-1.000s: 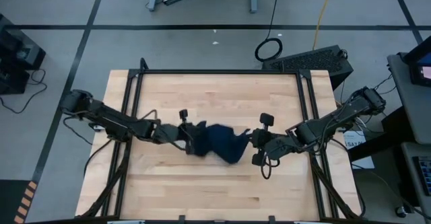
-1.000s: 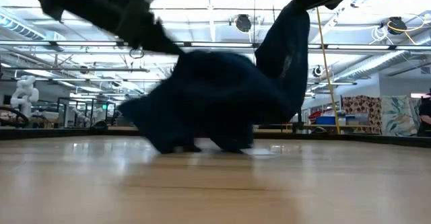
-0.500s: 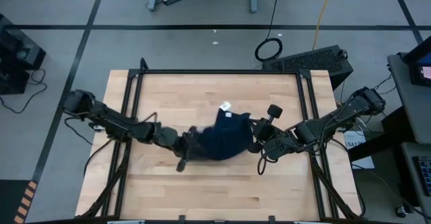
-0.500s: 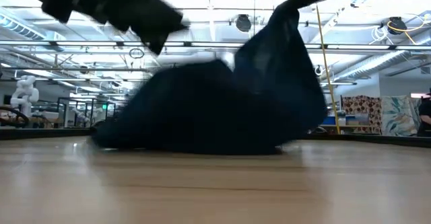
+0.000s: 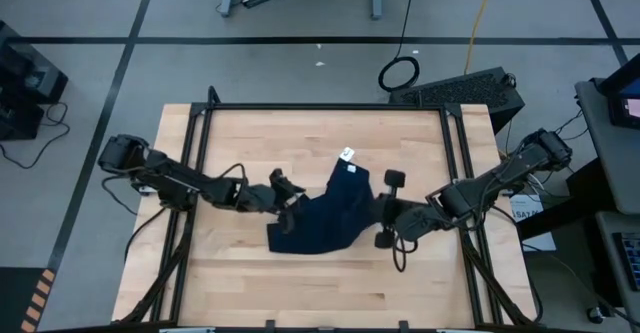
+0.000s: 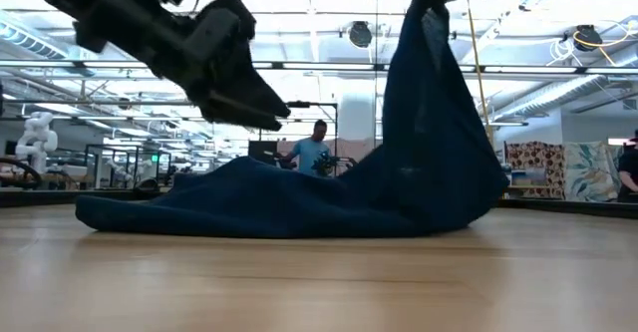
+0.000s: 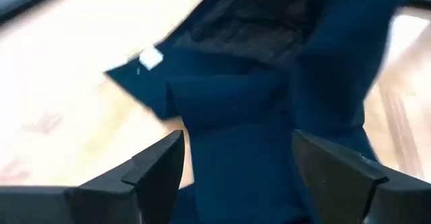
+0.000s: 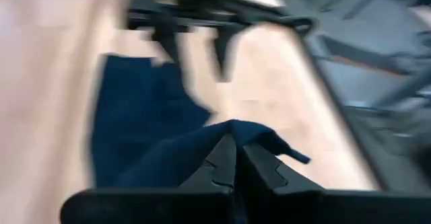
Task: Roll towel
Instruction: Roll the dark blue towel
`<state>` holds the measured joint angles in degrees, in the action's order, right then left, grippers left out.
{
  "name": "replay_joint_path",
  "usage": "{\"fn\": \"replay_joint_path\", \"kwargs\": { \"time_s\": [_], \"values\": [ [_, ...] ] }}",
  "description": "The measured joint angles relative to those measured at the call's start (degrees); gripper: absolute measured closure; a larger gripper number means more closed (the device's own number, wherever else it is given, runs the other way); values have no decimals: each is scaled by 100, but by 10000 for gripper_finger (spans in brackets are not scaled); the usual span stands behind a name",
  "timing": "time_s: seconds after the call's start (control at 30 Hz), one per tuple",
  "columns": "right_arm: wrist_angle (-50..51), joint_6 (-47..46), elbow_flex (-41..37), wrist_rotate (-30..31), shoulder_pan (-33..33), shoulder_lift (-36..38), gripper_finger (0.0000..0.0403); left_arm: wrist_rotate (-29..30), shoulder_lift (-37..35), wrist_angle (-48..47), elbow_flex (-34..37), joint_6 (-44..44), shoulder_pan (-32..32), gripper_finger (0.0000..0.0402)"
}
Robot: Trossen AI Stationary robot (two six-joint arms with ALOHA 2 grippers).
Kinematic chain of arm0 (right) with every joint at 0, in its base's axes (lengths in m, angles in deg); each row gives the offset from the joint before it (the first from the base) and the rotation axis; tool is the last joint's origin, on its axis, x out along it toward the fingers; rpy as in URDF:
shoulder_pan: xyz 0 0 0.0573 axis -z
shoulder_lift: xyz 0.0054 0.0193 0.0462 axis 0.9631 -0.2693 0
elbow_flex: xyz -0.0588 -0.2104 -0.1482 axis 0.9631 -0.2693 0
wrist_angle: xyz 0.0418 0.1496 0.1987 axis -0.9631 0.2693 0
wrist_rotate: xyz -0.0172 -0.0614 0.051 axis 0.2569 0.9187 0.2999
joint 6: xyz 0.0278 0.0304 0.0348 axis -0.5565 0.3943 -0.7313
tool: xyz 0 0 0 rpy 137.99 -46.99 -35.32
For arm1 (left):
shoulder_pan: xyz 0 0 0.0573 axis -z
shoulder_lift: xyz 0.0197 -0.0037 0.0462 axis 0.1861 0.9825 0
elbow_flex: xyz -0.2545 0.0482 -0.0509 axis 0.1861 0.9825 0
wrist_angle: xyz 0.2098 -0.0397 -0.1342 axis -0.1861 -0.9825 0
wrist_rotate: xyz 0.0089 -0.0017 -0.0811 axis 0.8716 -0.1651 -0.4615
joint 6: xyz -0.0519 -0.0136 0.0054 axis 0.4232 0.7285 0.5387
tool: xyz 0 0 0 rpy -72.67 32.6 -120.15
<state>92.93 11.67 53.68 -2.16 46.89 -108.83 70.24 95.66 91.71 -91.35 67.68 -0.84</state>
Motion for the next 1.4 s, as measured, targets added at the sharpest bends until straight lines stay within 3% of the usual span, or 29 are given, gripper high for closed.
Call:
{"fn": "replay_joint_path", "kwargs": {
  "time_s": [0.1, 0.23, 0.63, 0.87, 1.07, 1.2, 1.37, 1.4],
  "values": [
    [79, -241, 0, -658, -70, 0, 402, -479, 127, 10, -2, 49, -260, 122],
    [287, -729, 0, -1124, -179, 0, 401, -566, 294, 142, 2, -293, -420, 122],
    [557, -1012, 0, -1061, -382, -69, 401, -1051, 1134, 1721, -34, -543, -1012, 121],
    [655, -1013, 0, -1055, -380, -320, 401, -1468, 1708, 1572, -651, -532, -1340, 121],
    [692, -1101, 0, -1079, -427, -461, 401, -1853, 2240, 662, -1262, -396, -1589, 129],
    [689, -1161, 0, -1047, -509, -461, 401, -2723, 2469, 698, -1490, -571, -1603, 198],
    [789, -1164, 0, -488, -607, -461, 401, -2753, 2369, 780, -1606, -865, -1538, 367],
    [845, -1178, 0, -363, -607, -461, 401, -2750, 2260, 786, -1616, -861, -1557, 383]
  ]
}}
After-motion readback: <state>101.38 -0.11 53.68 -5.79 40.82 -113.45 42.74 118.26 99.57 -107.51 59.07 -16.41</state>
